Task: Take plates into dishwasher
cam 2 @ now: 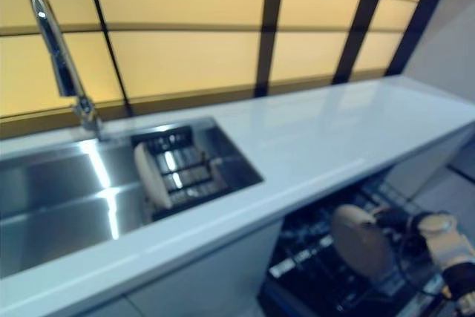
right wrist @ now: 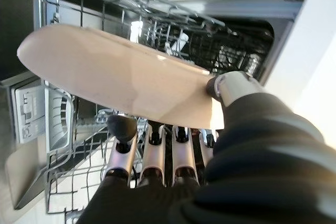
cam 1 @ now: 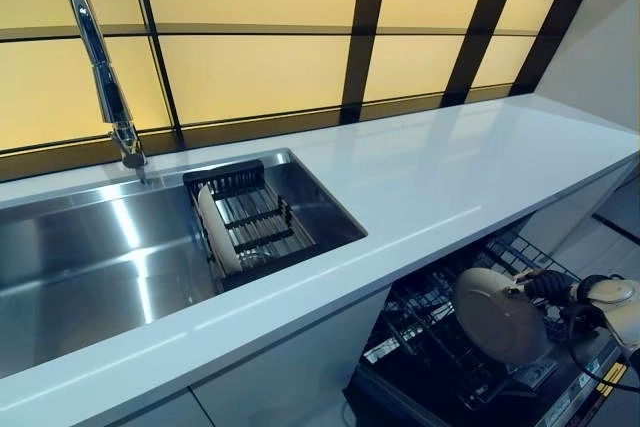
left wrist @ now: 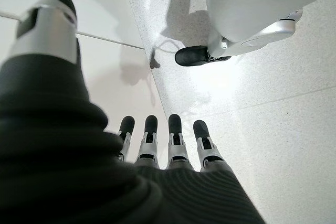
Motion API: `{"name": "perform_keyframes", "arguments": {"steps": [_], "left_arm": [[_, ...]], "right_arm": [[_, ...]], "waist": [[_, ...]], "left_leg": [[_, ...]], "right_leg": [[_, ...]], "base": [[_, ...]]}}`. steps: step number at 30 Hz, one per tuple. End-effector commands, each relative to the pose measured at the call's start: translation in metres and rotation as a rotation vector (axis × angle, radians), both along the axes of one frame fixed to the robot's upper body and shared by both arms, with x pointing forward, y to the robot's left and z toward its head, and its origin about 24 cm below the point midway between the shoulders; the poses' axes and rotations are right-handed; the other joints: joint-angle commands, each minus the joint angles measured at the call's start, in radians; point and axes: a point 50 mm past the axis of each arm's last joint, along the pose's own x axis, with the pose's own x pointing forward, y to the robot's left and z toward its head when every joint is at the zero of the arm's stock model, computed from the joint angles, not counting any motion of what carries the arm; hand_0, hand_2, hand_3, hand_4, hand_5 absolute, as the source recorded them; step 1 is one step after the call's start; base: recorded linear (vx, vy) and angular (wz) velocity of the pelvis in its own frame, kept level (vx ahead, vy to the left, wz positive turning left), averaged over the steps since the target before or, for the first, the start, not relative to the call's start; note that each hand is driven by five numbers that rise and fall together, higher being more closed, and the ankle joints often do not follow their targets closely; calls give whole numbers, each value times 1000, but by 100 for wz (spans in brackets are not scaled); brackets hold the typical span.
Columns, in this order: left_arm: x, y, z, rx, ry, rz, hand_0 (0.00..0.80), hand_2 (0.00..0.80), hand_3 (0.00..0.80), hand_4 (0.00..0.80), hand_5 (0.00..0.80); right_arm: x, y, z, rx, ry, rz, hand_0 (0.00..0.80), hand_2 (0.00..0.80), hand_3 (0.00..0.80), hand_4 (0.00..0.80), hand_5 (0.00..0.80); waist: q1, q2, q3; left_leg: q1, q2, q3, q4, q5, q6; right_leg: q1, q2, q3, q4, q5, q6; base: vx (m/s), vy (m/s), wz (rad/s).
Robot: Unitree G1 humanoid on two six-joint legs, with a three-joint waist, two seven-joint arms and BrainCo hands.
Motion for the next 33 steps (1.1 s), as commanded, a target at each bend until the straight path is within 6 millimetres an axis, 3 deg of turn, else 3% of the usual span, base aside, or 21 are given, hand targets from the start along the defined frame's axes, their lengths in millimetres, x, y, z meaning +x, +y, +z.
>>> {"name": "perform_keyframes", "arguments": {"steps": [1, 16, 33], "left_arm": [[14, 8, 5, 29, -10, -23, 0, 0, 0, 0, 0], [34, -4, 6, -42, -94, -49, 0, 0, 0, 0, 0], [39, -12, 5, -57, -104, -44, 0, 0, 0, 0, 0]], "right_arm": [[17, 15, 14, -77, -61, 96, 800, 800, 800, 800, 800], [24, 40, -22, -211, 25, 166, 800, 800, 800, 800, 800], [28, 69, -49, -289, 96, 232, 800, 800, 800, 800, 800]], "waist": [[16, -33, -9], [40, -14, 11], [62, 6, 18]], "left_leg": [[25, -33, -25, 11, -14, 49], [18, -34, -42, 12, -13, 49], [8, -39, -62, 11, -11, 51]], "right_leg": [[8, 9, -4, 17, 22, 3], [10, 3, -15, 14, 19, 5], [7, -1, -26, 13, 14, 3]], "base": [[0, 0, 0], [-1, -4, 2], [0, 1, 1]]}}
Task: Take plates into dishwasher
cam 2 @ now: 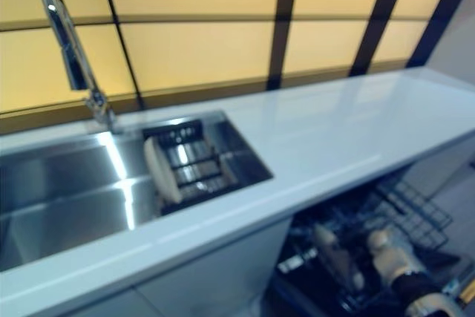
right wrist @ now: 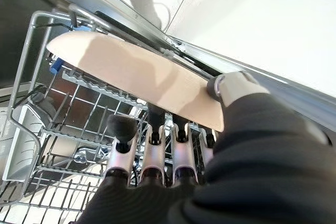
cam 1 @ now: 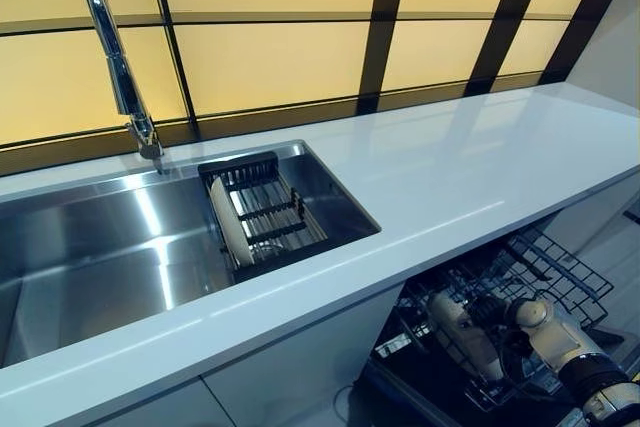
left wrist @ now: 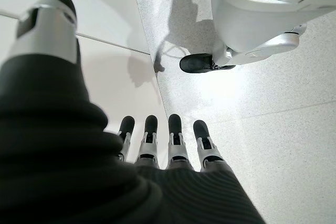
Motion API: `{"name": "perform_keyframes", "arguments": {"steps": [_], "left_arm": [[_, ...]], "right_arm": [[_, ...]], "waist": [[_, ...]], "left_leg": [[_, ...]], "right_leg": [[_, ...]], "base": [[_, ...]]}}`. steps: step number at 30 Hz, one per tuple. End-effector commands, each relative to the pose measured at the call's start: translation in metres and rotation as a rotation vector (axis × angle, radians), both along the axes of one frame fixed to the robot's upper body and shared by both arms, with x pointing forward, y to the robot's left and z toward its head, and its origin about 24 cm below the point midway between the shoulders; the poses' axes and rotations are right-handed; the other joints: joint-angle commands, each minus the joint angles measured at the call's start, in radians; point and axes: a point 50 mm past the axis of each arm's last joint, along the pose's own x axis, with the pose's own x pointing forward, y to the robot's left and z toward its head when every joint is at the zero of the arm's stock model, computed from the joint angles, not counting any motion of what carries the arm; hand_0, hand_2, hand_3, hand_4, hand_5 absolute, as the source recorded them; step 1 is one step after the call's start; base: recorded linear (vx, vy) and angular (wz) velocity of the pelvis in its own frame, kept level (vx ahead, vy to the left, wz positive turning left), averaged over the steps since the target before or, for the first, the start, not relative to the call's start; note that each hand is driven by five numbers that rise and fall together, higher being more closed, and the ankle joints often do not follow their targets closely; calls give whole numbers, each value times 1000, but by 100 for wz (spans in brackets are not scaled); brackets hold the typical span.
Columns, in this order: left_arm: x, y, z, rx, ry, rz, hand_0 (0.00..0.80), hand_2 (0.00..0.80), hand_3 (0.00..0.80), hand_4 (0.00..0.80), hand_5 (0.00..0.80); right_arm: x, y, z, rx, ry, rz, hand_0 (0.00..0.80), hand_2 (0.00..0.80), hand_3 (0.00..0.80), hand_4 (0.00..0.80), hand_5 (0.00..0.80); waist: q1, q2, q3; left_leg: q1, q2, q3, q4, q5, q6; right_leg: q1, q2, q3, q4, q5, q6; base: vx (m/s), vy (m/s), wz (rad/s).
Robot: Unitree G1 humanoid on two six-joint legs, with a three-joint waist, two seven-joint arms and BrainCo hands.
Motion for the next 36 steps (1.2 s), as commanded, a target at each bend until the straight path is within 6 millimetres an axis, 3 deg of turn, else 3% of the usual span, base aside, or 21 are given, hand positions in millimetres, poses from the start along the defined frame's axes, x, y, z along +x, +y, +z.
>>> {"name": "perform_keyframes", "arguments": {"steps": [1, 21, 23, 24, 36], "left_arm": [[22, -4, 3, 3, -32, -22, 0, 0, 0, 0, 0], [31, -10, 4, -6, -44, -61, 0, 0, 0, 0, 0], [31, -10, 4, -8, -44, -62, 0, 0, 0, 0, 0], [31, -10, 4, -9, -43, -63, 0, 0, 0, 0, 0], [31, -8, 5, -5, -42, -59, 0, 0, 0, 0, 0]], "right_arm": [[20, 9, 11, -66, -31, 40, 800, 800, 800, 800, 800], [14, 16, -19, -84, 77, 3, 800, 800, 800, 800, 800], [14, 17, -19, -84, 77, -3, 533, 533, 533, 533, 533], [14, 16, -19, -86, 71, -8, 0, 0, 0, 0, 0], [16, 8, -7, -99, 70, -25, 0, 0, 0, 0, 0]], "waist": [[32, -25, -20], [53, -8, -16], [52, -7, -16], [52, -6, -15], [45, -13, -15]], "left_leg": [[9, -38, -32, 10, -14, 48], [0, -43, -51, 9, -11, 49], [0, -43, -52, 7, -11, 49], [1, -43, -52, 7, -11, 49], [6, -41, -48, 7, -13, 50]], "right_leg": [[-10, 1, 2, 14, 17, 3], [-13, -4, -2, 11, 16, 1], [-14, -4, 0, 11, 16, 2], [-15, -5, 0, 12, 17, 2], [-13, -4, 8, 12, 17, 2]], "base": [[0, 0, 0], [-3, 0, 1], [0, 0, 0], [0, 0, 0], [0, 0, 0]]}}
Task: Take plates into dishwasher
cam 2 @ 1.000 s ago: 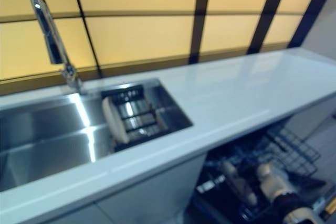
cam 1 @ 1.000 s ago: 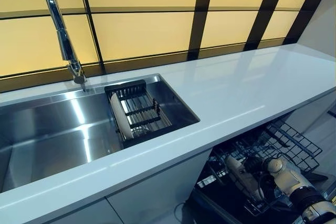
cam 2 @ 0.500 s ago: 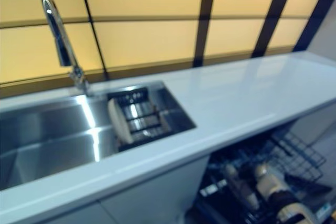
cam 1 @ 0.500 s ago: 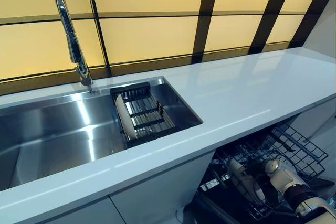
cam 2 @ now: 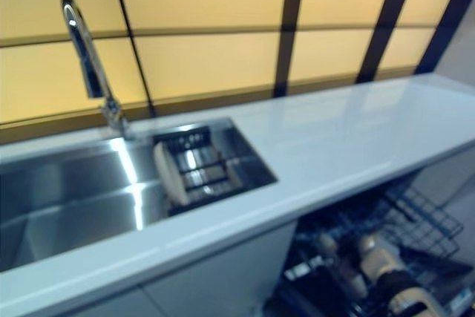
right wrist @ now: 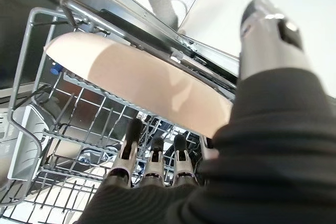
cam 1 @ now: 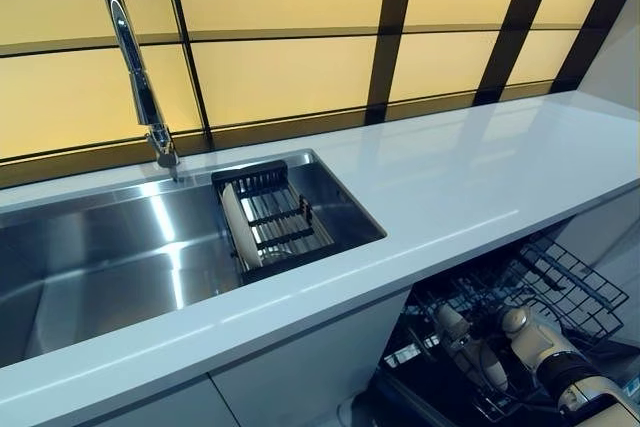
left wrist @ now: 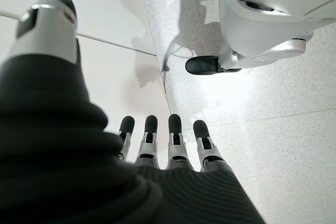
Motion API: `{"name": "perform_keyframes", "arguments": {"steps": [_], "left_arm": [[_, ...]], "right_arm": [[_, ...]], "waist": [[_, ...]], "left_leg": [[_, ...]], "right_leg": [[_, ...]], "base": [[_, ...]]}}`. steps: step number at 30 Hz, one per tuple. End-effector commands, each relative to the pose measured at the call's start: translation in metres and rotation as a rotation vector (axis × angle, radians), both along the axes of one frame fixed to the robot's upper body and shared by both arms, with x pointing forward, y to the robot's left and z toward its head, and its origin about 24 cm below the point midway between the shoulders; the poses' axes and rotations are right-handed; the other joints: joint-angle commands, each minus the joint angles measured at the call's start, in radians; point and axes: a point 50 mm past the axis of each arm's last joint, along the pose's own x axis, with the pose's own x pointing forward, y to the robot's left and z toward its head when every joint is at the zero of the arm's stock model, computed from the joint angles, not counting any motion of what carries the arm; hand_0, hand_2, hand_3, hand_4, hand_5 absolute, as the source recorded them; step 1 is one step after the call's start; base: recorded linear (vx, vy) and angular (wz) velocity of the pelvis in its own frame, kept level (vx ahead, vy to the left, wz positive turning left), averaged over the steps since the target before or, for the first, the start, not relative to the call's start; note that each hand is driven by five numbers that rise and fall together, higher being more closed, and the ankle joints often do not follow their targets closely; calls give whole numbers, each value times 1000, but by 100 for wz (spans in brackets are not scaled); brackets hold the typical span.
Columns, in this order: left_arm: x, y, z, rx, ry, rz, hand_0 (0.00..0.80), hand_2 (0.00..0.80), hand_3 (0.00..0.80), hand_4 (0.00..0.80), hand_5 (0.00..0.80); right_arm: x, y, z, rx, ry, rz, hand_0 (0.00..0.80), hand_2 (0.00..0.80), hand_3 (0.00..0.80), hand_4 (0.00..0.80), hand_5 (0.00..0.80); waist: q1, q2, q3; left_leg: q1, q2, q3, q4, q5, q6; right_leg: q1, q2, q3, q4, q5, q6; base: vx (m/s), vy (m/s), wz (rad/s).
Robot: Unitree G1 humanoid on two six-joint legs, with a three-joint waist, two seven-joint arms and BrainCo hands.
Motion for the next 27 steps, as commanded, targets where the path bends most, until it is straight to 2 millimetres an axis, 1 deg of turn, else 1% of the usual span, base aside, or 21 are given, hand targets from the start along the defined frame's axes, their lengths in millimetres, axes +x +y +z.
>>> {"name": "perform_keyframes", "arguments": {"steps": [1, 6, 8, 9, 10, 11, 12, 15, 17, 18, 19, 22, 24, 26, 27], "left_arm": [[28, 1, 7, 17, -43, -43, 0, 0, 0, 0, 0], [29, 5, 8, 21, -43, -33, 0, 0, 0, 0, 0], [27, 7, 9, 25, -42, -26, 0, 0, 0, 0, 0], [26, 8, 9, 26, -41, -25, 0, 0, 0, 0, 0], [25, 9, 9, 28, -38, -22, 0, 0, 0, 0, 0], [24, 11, 9, 31, -36, -12, 0, 0, 0, 0, 0], [24, 11, 9, 31, -36, -12, 0, 0, 0, 0, 0], [20, 14, 9, 33, -31, 3, 0, 0, 0, 0, 0], [19, 15, 9, 36, -29, 13, 0, 0, 0, 0, 0], [18, 15, 9, 36, -29, 14, 0, 0, 0, 0, 0], [17, 15, 9, 39, -27, 21, 0, 0, 0, 0, 0], [12, 15, 7, 43, -21, 31, 0, 0, 0, 0, 0], [10, 15, 7, 44, -19, 34, 0, 0, 0, 0, 0], [8, 16, 7, 44, -17, 40, 0, 0, 0, 0, 0], [8, 16, 7, 43, -17, 41, 0, 0, 0, 0, 0]], "right_arm": [[16, 6, 14, -32, -12, 36, 0, 0, 0, 0, 0], [19, -4, 29, -9, -32, 6, 0, 0, 0, 0, 0], [21, -10, 43, 3, -58, -8, 0, 0, 0, 0, 0], [21, -11, 46, 4, -62, -10, 0, 0, 0, 0, 0], [21, -15, 52, 4, -75, -16, 0, 0, 0, 0, 0], [21, -20, 62, 2, -97, -22, 0, 0, 0, 0, 0], [21, -20, 63, 1, -98, -23, 0, 0, 0, 0, 0], [19, -35, 83, 4, -144, -41, 0, 0, 0, 0, 0], [17, -49, 101, 8, -204, -68, 0, 0, 0, 0, 0], [17, -50, 103, 7, -207, -69, 0, 0, 0, 0, 0], [15, -58, 115, 4, -246, -86, 0, 0, 0, 0, 0], [12, -73, 141, 13, -324, -116, 0, 0, 0, 0, 0], [11, -78, 150, 14, -349, -127, 0, 0, 0, 0, 0], [9, -85, 163, 13, -377, -138, 0, 0, 0, 0, 0], [9, -86, 165, 13, -380, -140, 0, 0, 0, 0, 0]], "waist": [[22, -40, 16], [12, -46, 17], [5, -51, 18], [3, -52, 17], [-1, -55, 17], [-9, -59, 15], [-9, -59, 15], [-22, -66, 11], [-33, -74, 6], [-34, -74, 6], [-41, -80, 2], [-50, -89, -5], [-52, -93, -8], [-54, -98, -13], [-55, -98, -14]], "left_leg": [[9, -40, -28, 7, -16, 49], [15, -38, -22, 5, -17, 48], [19, -37, -17, 4, -18, 48], [20, -37, -16, 4, -18, 48], [22, -35, -12, 3, -18, 47], [26, -33, -6, 2, -19, 45], [27, -33, -6, 2, -19, 45], [33, -31, 4, 0, -20, 44], [38, -29, 14, -1, -21, 44], [38, -28, 14, -1, -21, 44], [40, -28, 20, -1, -22, 44], [42, -27, 29, -2, -24, 46], [44, -27, 31, -2, -25, 47], [44, -27, 36, -2, -25, 48], [44, -27, 37, -1, -26, 48]], "right_leg": [[-21, -4, 22, 12, 19, 3], [-19, -1, 29, 13, 20, 4], [-18, 1, 34, 12, 21, 4], [-18, 1, 35, 12, 21, 4], [-17, 1, 36, 12, 23, 5], [-16, 1, 40, 12, 24, 6], [-16, 1, 40, 12, 24, 6], [-15, 3, 49, 13, 25, 8], [-15, 5, 55, 13, 26, 9], [-15, 5, 56, 13, 26, 9], [-15, 6, 60, 14, 27, 9], [-17, 9, 68, 16, 27, 9], [-17, 9, 71, 16, 28, 9], [-18, 10, 74, 17, 29, 9], [-18, 10, 75, 17, 28, 9]], "base": [[0, 0, 0], [0, 0, 0], [0, 0, 0], [0, 0, 0], [0, 0, 0], [0, 0, 0], [0, 0, 0], [5, 11, -1], [9, 31, -4], [-1, 32, -4], [-1, 26, -3], [-2, 31, -10], [-1, 14, -3], [-7, 28, -7], [-3, 28, -11]]}}
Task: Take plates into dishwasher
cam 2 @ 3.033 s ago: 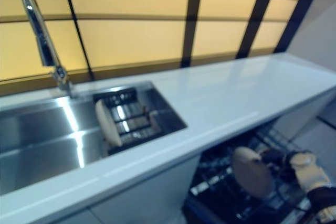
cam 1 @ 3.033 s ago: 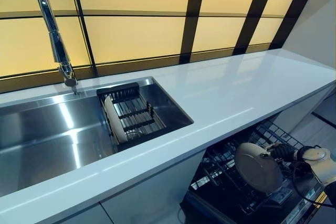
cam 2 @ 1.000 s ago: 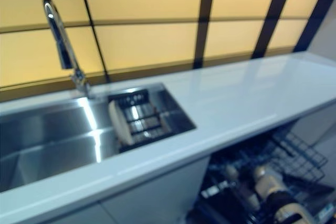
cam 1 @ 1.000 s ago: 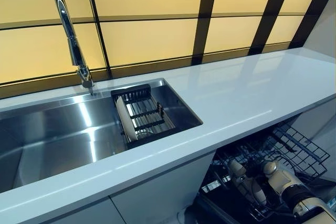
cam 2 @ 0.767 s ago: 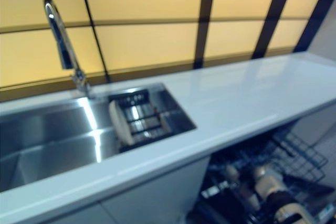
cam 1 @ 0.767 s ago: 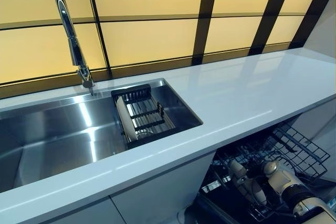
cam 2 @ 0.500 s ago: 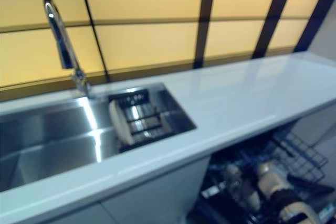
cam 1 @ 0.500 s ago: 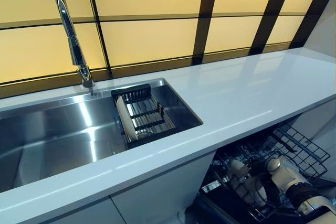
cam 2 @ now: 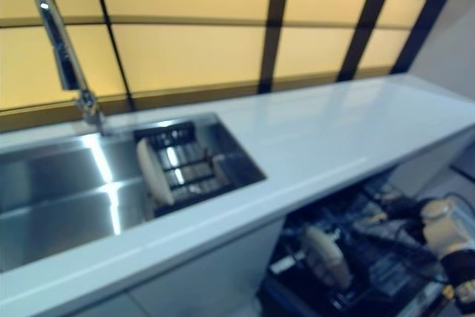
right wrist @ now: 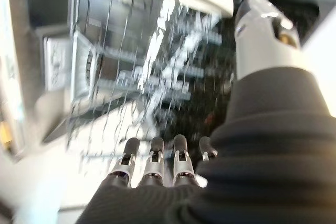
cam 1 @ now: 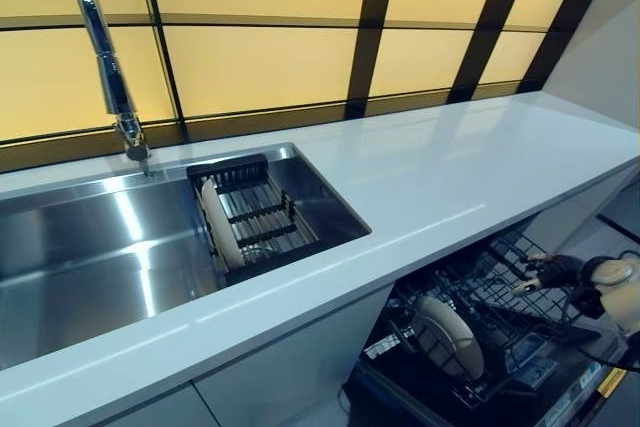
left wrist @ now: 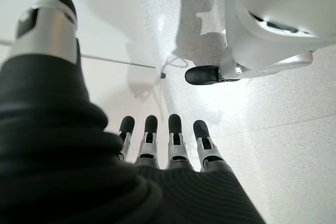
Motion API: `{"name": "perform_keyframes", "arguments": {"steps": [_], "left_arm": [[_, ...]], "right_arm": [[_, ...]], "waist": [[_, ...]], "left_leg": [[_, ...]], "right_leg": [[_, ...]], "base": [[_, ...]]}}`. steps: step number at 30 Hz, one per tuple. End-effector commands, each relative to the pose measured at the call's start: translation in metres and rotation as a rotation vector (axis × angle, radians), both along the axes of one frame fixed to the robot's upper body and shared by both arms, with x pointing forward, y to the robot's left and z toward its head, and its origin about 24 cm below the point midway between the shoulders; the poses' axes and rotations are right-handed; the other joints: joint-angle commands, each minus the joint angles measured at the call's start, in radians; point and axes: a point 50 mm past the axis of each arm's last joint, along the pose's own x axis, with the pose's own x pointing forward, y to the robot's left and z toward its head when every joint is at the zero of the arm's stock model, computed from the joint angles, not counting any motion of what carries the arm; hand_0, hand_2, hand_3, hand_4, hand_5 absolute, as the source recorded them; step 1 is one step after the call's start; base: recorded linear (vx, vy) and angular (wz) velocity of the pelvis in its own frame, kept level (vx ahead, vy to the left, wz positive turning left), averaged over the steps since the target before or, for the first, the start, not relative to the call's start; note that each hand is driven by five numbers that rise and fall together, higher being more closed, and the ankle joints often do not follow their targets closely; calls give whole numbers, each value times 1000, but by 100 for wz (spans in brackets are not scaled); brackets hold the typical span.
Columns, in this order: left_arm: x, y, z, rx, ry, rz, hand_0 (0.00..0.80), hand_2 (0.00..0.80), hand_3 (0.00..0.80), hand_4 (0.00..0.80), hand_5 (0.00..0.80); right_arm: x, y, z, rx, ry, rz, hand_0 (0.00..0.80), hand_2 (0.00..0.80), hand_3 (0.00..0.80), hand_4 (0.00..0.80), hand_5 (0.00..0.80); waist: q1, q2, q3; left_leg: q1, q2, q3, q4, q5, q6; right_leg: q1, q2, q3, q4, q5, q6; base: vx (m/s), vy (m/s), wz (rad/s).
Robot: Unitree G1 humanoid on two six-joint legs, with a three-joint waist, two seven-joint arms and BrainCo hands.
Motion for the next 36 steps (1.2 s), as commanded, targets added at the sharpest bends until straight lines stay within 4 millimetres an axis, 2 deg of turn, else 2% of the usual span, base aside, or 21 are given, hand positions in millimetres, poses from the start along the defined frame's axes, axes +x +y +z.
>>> {"name": "perform_keyframes", "arguments": {"steps": [1, 8, 12, 13, 14, 15, 21, 24, 32, 36], "left_arm": [[6, 10, 3, 34, -6, 17, 0, 0, 0, 0, 0], [2, 10, 2, 38, -3, 38, 0, 0, 0, 0, 0], [0, 12, 2, 43, 1, 45, 0, 0, 0, 0, 0], [-1, 12, 2, 45, 3, 48, 0, 0, 0, 0, 0], [-1, 12, 2, 45, 3, 49, 0, 0, 0, 0, 0], [-2, 13, 2, 45, 6, 53, 0, 0, 0, 0, 0], [-5, 11, 1, 45, 11, 53, 0, 0, 0, 0, 0], [-5, 11, 1, 45, 12, 53, 0, 0, 0, 0, 0], [-5, 13, 1, 53, 16, 49, 0, 0, 0, 0, 0], [-3, 14, 2, 53, 13, 50, 0, 0, 0, 0, 0]], "right_arm": [[11, -2, 42, -26, -122, 33, 0, 0, 0, 0, 0], [7, -20, 69, -13, -219, -68, 0, 0, 0, 0, 0], [4, -31, 86, 18, -349, -171, 0, 0, 0, 0, 0], [5, -32, 97, 68, -418, -207, 0, 0, 0, 0, 0], [5, -32, 97, 71, -423, -210, 0, 0, 0, 0, 0], [7, -32, 107, 80, -499, -251, 0, 0, 0, 0, 0], [9, -34, 139, 58, -673, -352, 0, 0, 0, 0, 0], [11, -35, 147, 48, -704, -374, 0, 0, 0, 0, 0], [18, -29, 178, 57, -807, -379, 0, 0, 0, 0, 0], [23, -17, 200, 49, -891, -304, 0, 0, 0, 0, 0]], "waist": [[6, -35, -31], [4, -42, -39], [9, -45, -39], [12, -47, -40], [12, -47, -40], [15, -48, -41], [35, -46, -43], [43, -47, -45], [64, -52, -49], [70, -55, -55]], "left_leg": [[35, -28, 6, 0, -23, 50], [33, -32, 8, -2, -23, 50], [31, -34, 6, -1, -22, 51], [31, -35, 4, -1, -22, 51], [31, -35, 3, -1, -23, 51], [30, -38, -1, 0, -23, 51], [26, -45, -18, -1, -24, 52], [24, -49, -25, -1, -24, 52], [20, -56, -42, -2, -25, 54], [17, -60, -48, -2, -24, 53]], "right_leg": [[-8, 8, 36, 15, 25, 7], [-8, 8, 37, 14, 27, 6], [-7, 6, 33, 16, 28, 6], [-6, 5, 30, 16, 27, 7], [-6, 5, 30, 16, 27, 7], [-5, 5, 29, 16, 27, 7], [1, 3, 16, 15, 23, 7], [3, 2, 11, 14, 22, 7], [7, -3, -4, 14, 20, 7], [7, -5, -10, 15, 21, 9]], "base": [[1, 27, -10], [-7, 34, -5], [-4, 9, 0], [0, 0, 0], [0, 0, 0], [0, 0, 0], [0, 0, 0], [-12, 19, 5], [-13, 10, 5], [-4, 1, 1]]}}
